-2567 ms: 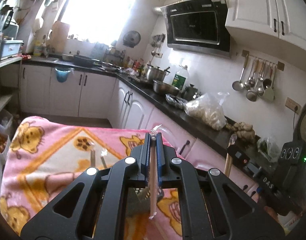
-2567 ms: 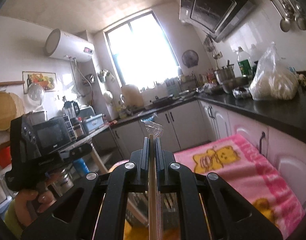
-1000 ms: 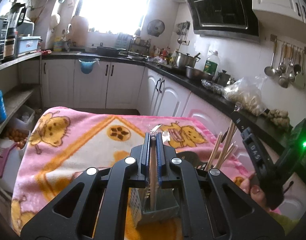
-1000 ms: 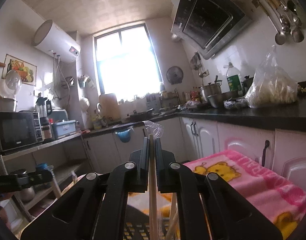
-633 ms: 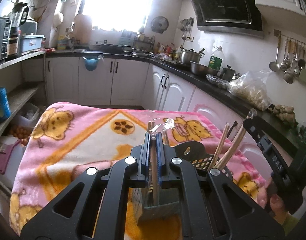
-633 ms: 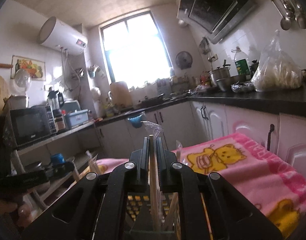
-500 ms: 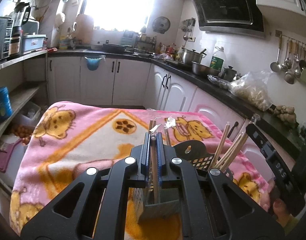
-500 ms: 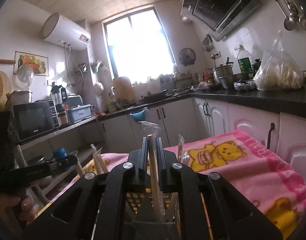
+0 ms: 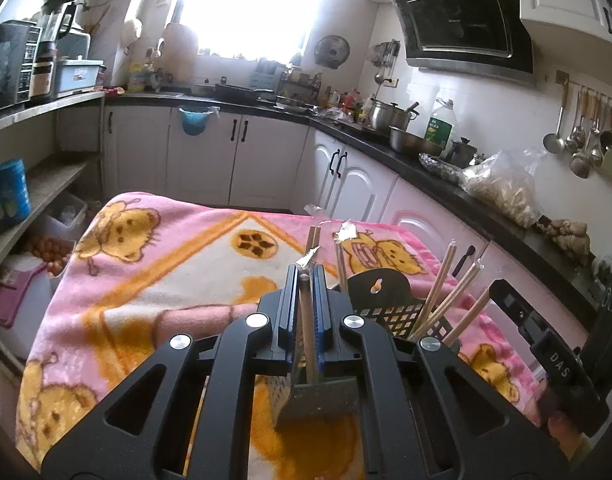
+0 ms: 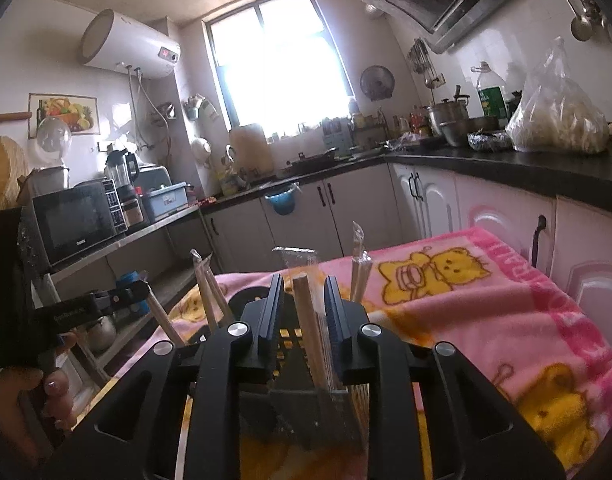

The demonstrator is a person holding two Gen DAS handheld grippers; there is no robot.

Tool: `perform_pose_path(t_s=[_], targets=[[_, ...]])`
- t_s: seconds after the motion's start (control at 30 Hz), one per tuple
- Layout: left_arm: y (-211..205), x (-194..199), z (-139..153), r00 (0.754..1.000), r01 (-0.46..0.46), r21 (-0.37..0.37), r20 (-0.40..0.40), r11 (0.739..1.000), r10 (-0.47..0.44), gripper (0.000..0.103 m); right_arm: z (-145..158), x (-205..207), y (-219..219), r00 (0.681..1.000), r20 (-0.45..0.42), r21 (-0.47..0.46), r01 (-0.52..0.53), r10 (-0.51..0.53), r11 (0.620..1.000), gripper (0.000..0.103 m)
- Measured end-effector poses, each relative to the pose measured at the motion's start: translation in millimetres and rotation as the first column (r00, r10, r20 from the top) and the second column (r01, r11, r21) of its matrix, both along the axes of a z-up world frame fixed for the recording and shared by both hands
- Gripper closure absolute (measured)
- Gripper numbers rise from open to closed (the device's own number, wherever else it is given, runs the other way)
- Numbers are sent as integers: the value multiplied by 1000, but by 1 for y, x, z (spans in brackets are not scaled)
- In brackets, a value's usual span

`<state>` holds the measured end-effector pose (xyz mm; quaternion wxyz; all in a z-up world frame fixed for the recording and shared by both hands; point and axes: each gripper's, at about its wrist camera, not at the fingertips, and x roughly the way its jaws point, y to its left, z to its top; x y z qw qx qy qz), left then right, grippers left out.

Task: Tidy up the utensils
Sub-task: 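Lower the chopsticks into the green basket and open both tools, then withdraw both open tools from the basket toward the remaining chopsticks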

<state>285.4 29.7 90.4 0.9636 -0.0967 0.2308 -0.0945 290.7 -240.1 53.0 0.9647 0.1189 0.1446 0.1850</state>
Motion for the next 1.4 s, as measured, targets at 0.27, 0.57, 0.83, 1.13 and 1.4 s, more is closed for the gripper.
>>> perform_pose_path(t_s=[0.27,0.57,0.83,1.13,1.4], targets=[[7,-9,-3,1000,3,-32,-10,999,-4,102,1,-12,-9,1000,-16,15,2,-2,1000,74],[9,-22,-6,1000,12,-47,-16,999,-13,89,2,-28,-13,999,-40,17,9,-8,1000,68],[5,-43,-11,999,31,-42,-17,999,-32,71,1,-46,-13,997,-80,-16,5,-7,1000,61],[2,-77,-18,999,44,-40,-14,998,-44,50,-2,-70,-15,992,-127,-44,-3,-3,999,52],[4,-99,-31,997,60,-56,-37,997,-62,38,-5,-97,-20,987,-161,-71,-26,14,997,52]])
